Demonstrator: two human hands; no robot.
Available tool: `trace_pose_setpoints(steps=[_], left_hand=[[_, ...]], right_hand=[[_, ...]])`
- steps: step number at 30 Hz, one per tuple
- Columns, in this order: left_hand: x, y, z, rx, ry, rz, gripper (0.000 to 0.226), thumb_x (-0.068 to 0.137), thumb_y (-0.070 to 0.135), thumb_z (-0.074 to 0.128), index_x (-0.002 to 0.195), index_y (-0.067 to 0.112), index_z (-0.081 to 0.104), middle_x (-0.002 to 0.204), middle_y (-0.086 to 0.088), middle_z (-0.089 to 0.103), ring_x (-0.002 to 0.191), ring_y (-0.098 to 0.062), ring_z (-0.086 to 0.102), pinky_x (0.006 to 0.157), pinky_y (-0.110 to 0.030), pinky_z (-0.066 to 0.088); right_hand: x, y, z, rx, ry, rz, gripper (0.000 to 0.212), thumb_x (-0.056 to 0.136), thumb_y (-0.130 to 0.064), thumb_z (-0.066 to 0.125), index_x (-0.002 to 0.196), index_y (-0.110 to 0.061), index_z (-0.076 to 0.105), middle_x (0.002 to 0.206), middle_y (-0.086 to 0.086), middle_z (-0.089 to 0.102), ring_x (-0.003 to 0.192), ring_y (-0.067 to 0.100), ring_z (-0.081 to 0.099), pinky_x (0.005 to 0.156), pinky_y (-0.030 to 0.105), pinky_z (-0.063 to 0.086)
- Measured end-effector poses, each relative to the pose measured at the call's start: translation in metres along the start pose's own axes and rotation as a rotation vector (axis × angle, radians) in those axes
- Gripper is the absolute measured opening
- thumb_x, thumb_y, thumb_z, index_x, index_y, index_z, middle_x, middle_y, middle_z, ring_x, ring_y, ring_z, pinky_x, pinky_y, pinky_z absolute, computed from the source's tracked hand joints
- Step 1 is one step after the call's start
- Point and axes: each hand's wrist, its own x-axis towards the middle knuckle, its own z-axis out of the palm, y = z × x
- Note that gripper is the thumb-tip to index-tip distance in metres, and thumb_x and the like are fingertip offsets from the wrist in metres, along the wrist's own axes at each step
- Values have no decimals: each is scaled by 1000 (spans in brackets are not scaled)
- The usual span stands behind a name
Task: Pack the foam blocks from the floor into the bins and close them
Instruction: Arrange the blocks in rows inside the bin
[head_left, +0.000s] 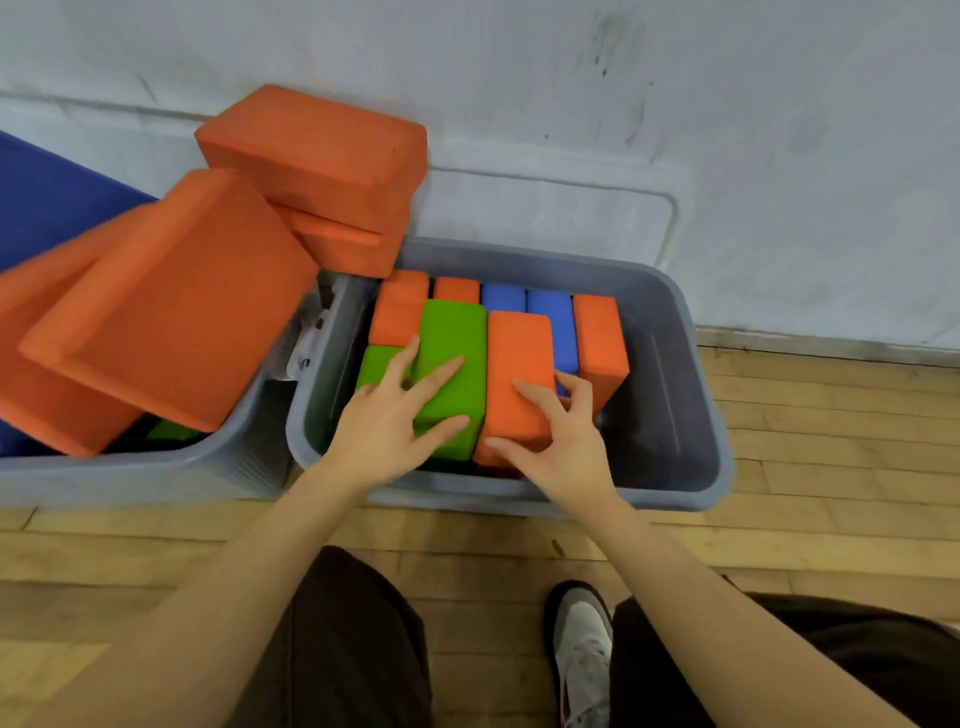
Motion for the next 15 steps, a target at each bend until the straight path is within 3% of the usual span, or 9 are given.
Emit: trace_pose_setpoints(steps=[4, 7, 11, 13, 15], left_hand=[[-14, 6, 21, 15, 51, 18, 64, 81, 67, 39, 137, 35, 46, 146, -16, 35, 92, -32, 62, 75, -39, 52], [-13, 1, 27, -70, 56, -104, 63, 80, 65, 39, 131, 30, 53, 140, -12, 42, 90, -30, 62, 72, -36, 51], [-2, -8, 31, -16, 48, -152, 63, 83, 63, 34, 132, 29, 52, 132, -13, 45, 79, -28, 58, 74, -41, 51], [10, -8, 31, 108, 46, -154, 63, 83, 63, 31, 131, 29, 52, 123, -13, 48, 92, -34, 56, 81, -43, 43], [22, -7, 29, 185, 70, -142, 57, 84, 60, 34, 126, 27, 55, 114, -12, 49, 95, -36, 52, 80, -43, 41]], right_hand=[[-12, 20, 12, -4, -15, -22, 67, 69, -53, 75, 127, -28, 53, 137, 5, 32, 120, 25, 48, 87, 48, 53], [-11, 22, 16, -22, -46, -16, 61, 70, -50, 76, 125, -32, 57, 138, 2, 36, 120, 15, 46, 87, 43, 52], [3, 21, 12, -87, -20, -62, 61, 75, -65, 53, 129, -39, 53, 122, -4, 46, 84, 7, 56, 66, 36, 53], [17, 24, 9, -180, -43, -59, 62, 80, -66, 41, 135, -38, 47, 114, -3, 49, 79, 11, 55, 62, 33, 50], [33, 26, 7, -258, -19, -103, 58, 84, -60, 37, 128, -28, 57, 112, 5, 54, 90, 24, 56, 68, 40, 52]])
